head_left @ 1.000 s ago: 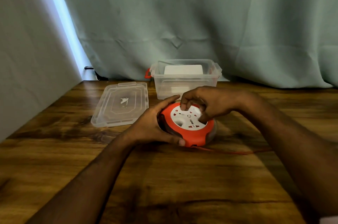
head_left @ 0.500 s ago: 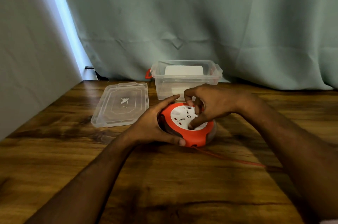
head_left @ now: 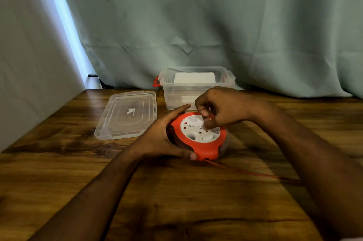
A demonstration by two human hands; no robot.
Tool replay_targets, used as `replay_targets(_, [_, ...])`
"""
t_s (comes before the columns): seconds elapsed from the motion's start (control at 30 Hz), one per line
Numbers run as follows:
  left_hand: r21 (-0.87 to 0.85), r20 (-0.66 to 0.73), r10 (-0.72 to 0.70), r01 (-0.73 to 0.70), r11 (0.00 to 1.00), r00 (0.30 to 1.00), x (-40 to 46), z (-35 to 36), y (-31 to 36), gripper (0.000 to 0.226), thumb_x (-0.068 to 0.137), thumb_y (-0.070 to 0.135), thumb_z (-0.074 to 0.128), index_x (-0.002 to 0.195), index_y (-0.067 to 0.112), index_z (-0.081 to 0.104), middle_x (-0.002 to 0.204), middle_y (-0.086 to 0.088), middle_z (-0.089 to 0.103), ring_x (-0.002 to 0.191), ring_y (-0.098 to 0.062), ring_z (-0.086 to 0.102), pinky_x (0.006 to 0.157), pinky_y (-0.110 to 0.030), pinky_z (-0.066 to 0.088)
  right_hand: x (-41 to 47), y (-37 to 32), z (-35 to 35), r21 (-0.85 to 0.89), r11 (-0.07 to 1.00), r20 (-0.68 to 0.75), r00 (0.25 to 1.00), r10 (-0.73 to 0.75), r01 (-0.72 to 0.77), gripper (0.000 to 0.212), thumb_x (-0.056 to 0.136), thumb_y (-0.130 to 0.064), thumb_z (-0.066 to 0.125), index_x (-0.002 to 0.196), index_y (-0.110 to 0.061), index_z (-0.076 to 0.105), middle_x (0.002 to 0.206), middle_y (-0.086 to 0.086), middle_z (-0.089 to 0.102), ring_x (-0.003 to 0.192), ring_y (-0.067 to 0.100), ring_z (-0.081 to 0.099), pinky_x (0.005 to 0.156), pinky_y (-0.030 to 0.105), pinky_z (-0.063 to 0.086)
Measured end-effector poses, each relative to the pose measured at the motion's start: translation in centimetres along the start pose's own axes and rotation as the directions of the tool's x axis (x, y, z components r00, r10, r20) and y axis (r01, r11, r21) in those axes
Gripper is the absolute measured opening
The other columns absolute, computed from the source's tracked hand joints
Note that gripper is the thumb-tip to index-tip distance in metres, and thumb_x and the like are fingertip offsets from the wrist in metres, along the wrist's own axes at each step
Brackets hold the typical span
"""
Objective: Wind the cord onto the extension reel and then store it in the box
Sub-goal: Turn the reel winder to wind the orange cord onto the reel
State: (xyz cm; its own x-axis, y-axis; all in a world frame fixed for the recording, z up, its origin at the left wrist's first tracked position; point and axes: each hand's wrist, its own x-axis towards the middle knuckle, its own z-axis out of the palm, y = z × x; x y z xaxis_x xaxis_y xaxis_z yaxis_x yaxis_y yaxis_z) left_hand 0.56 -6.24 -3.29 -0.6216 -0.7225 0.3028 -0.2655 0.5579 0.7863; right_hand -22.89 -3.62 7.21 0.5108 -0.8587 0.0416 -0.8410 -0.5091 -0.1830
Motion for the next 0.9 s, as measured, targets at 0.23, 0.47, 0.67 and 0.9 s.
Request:
replay_targets(0.23, [0.020, -0.007, 0.003, -0.003, 1.000, 1.000, -0.1, 0.0, 0.0, 0.127, 0.048, 0.048, 0.102, 0.156, 0.044, 0.034, 0.145, 0.021, 0.054, 0.131, -0.002, 0.057, 0.103, -0.033, 0.057, 0.2, 0.9, 0.0, 0.071, 0.997, 0.097, 0.995, -0.001, -0.006, 0.032, 0.075, -0.012, 0.090, 0.093, -0.019, 0.065, 0.126, -0.014, 0.071, 0.113, 0.009, 0.066, 0.084, 0.030, 0.062])
replay_targets(0.47, [0.029, -0.013, -0.003, 0.003, 1.000, 1.000, 0.0, 0.1, 0.1, 0.128, 0.047, 0.053, 0.100, 0.156, 0.046, 0.032, 0.143, 0.024, 0.054, 0.129, 0.001, 0.057, 0.102, -0.030, 0.057, 0.2, 1.1, -0.1, -0.024, 1.000, 0.101, 0.995, -0.009, 0.011, 0.025, 0.077, -0.022, 0.090, 0.093, -0.024, 0.070, 0.128, -0.020, 0.070, 0.110, 0.001, 0.058, 0.075, 0.016, 0.047])
replay_targets(0.67, [0.021, -0.015, -0.008, 0.008, 1.000, 1.000, -0.2, 0.1, 0.2, 0.131, 0.047, 0.051, 0.102, 0.156, 0.046, 0.031, 0.144, 0.025, 0.053, 0.130, 0.003, 0.056, 0.104, -0.028, 0.055, 0.0, 0.8, -0.3, -0.079, 0.997, 0.068, 0.997, 0.022, -0.016, 0.037, 0.068, -0.042, 0.093, 0.088, -0.027, 0.065, 0.109, -0.019, 0.072, 0.092, 0.000, 0.060, 0.067, 0.027, 0.047])
replay_targets(0.9, [0.026, -0.016, -0.020, 0.020, 0.999, 1.000, -0.2, 0.1, 0.3, 0.129, 0.046, 0.056, 0.100, 0.155, 0.049, 0.031, 0.145, 0.026, 0.052, 0.131, 0.001, 0.055, 0.105, -0.031, 0.055, -0.2, 0.4, -0.1, -0.135, 0.991, 0.004, 1.000, 0.017, -0.016, 0.052, 0.063, -0.067, 0.086, 0.087, -0.031, 0.057, 0.087, -0.015, 0.065, 0.083, 0.005, 0.060, 0.064, 0.030, 0.052])
